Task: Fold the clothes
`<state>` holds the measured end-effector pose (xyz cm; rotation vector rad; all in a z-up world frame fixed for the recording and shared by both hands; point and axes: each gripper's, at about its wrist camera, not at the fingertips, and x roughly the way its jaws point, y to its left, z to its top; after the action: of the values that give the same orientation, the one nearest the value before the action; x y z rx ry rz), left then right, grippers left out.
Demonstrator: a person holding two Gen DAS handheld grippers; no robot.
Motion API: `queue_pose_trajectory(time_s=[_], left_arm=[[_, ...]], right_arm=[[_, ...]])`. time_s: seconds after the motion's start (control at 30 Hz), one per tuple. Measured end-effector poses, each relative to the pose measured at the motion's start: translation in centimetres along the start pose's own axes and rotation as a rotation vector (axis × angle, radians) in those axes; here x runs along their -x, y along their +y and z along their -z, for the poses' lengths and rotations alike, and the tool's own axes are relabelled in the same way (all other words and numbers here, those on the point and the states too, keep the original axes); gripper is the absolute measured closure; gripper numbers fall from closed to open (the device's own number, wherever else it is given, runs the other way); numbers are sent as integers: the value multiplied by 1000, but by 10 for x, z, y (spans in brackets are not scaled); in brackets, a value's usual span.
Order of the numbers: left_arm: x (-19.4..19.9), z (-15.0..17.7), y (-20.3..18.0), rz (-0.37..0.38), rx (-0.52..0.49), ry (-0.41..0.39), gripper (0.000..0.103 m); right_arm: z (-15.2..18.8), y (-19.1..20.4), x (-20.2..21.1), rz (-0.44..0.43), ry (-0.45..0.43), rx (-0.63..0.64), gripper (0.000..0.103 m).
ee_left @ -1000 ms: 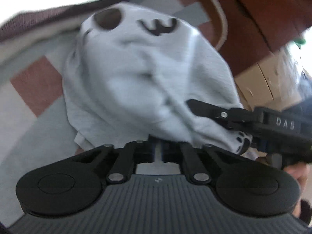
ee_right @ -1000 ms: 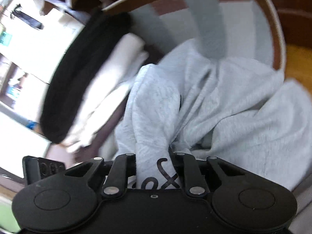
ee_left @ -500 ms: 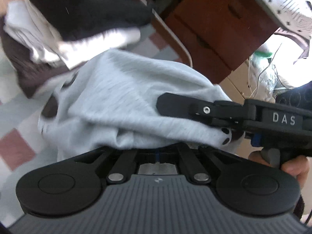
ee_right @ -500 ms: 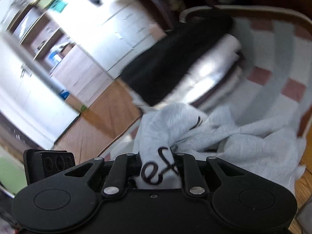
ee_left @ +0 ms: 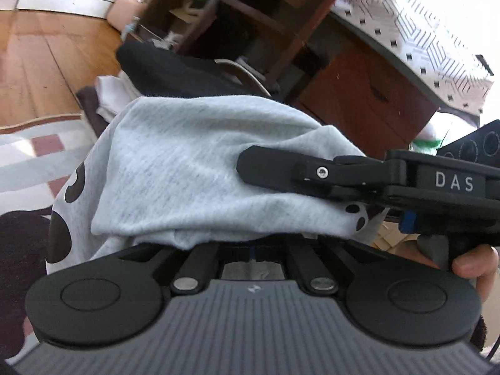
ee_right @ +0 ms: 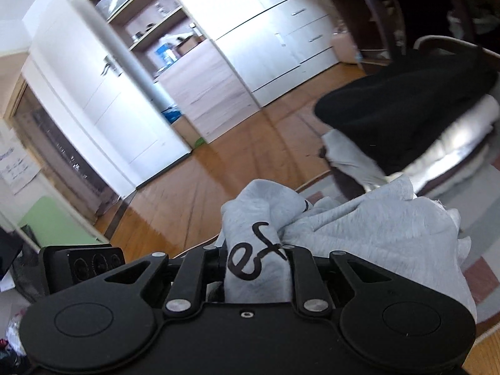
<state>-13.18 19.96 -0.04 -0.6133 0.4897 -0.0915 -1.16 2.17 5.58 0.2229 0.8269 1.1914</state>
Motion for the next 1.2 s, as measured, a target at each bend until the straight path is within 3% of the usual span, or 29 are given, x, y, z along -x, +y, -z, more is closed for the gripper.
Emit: queue_pose_trajectory(time_s=[0.2, 0.43, 0.53, 0.6, 0.63, 0.67, 0.7, 0.73, 0.77, 0.8, 0.87, 0.93, 1.1, 1.2], left_arm=[[39, -6, 0, -56, 8, -68, 103], [120, -17, 20, -145, 32, -198, 103], [158, -26, 30, -196, -25, -285, 103], [171, -32, 42, -274, -62, -299, 102], [171, -35, 53, -344, -71, -274, 101], [168, -36, 66, -426, -71, -233, 100], [161, -34, 82, -522, -59, -172, 91], [153, -30, 98, -612, -50, -118, 66], [147, -21, 114, -689, -50, -84, 51], [143, -8, 131, -756, -54, -66, 38], [141, 19, 158, -824, -50, -62, 38], [143, 43, 184, -859, 32, -53, 38], [142, 38, 193, -843, 49, -73, 34], [141, 32, 198, -825, 53, -79, 22]], right_arm=[[-6, 33, -12, -69, 30, 31, 83], [-19, 103, -49, -202, 89, 136, 83], [-27, 145, -62, -282, 61, 254, 84], [-30, 167, -76, -287, 0, 359, 84], [-29, 175, -86, -246, -39, 428, 78], [-24, 182, -98, -140, -86, 523, 68], [-18, 186, -112, -20, -123, 610, 44], [-8, 187, -129, 125, -139, 681, 41], [0, 184, -144, 234, -138, 735, 41], [9, 177, -155, 274, -106, 756, 42], [24, 159, -167, 287, -32, 726, 44], [35, 141, -169, 262, 30, 638, 44], [56, 121, -175, 250, 77, 508, 44], [61, 117, -186, 252, 118, 458, 44]])
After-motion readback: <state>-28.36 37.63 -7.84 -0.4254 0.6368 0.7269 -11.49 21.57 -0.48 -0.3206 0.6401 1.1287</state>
